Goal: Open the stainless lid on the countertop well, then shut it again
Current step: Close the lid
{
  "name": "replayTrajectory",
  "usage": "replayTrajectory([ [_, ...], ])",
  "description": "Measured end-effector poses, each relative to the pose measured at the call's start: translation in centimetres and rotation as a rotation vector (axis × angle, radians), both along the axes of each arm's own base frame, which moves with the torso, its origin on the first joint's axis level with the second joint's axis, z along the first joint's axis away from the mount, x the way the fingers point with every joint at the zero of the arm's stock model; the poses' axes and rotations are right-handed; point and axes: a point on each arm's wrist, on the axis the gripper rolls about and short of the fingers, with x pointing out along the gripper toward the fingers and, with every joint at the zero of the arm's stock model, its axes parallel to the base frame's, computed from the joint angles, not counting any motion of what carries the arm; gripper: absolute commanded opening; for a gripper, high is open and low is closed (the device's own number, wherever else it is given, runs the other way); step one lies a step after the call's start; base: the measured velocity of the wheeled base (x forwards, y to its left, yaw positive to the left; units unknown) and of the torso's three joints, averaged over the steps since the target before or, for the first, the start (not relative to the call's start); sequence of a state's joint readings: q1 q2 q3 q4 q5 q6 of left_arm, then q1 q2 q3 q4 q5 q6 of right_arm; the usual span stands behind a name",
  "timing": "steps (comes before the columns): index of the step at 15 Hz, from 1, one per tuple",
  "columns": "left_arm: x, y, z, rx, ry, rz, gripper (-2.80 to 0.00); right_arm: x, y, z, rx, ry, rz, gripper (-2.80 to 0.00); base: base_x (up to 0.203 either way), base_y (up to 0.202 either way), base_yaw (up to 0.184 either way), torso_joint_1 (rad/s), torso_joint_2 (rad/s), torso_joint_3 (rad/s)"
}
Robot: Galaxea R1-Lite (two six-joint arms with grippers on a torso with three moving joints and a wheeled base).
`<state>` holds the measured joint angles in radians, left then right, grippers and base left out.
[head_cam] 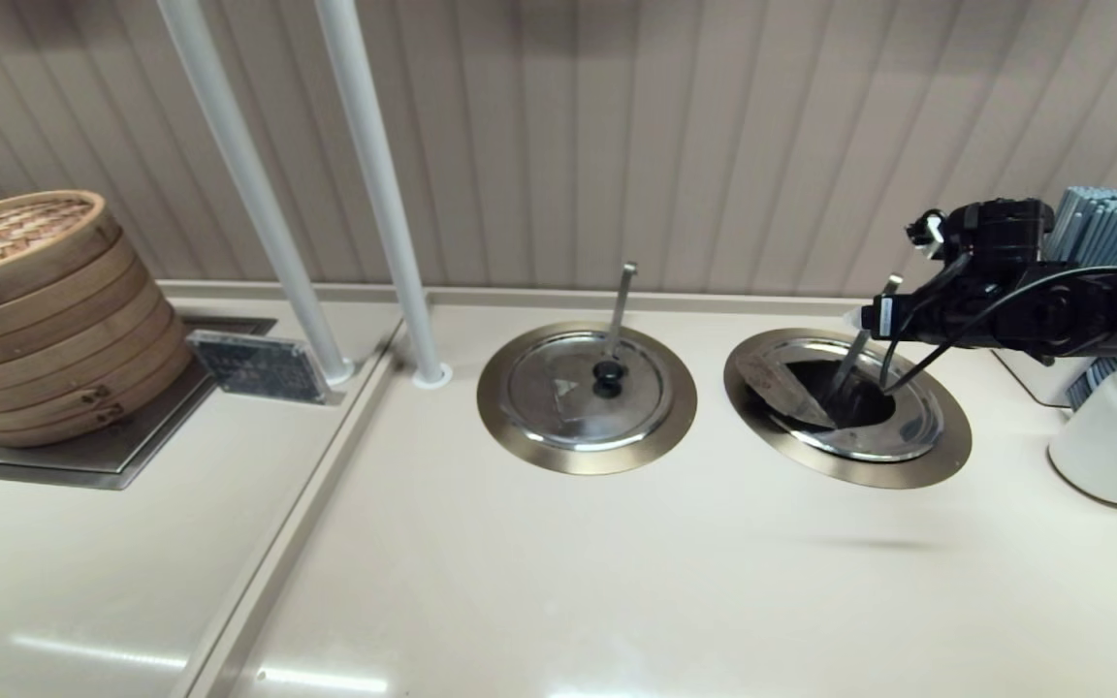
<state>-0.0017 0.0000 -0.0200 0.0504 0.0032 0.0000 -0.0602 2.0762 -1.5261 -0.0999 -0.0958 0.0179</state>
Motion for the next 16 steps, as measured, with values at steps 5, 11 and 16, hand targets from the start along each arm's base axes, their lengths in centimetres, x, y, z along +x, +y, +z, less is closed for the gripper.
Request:
replayTrajectory([
  [5, 0.0, 0.0, 0.0, 0.0, 0.0, 0.0, -2.8, -6.9, 3.9, -0.7, -0.211, 0.079, 0.2, 0.0, 0.0, 0.0, 0.0, 0.0, 0.0, 0.0],
  [11, 0.0, 0.0, 0.0, 0.0, 0.0, 0.0, -2.8, -12.9, 10.1, -1.8, -0.522, -0.099, 0.407, 0.0, 0.0, 0.0, 0.0, 0.0, 0.0, 0.0],
  [16, 0.0, 0.0, 0.0, 0.0, 0.0, -0.001, -2.8, -13.4, 12.3, -4.4, -0.569, -0.023, 0.44, 0.0, 0.0, 0.0, 0.0, 0.0, 0.0, 0.0],
])
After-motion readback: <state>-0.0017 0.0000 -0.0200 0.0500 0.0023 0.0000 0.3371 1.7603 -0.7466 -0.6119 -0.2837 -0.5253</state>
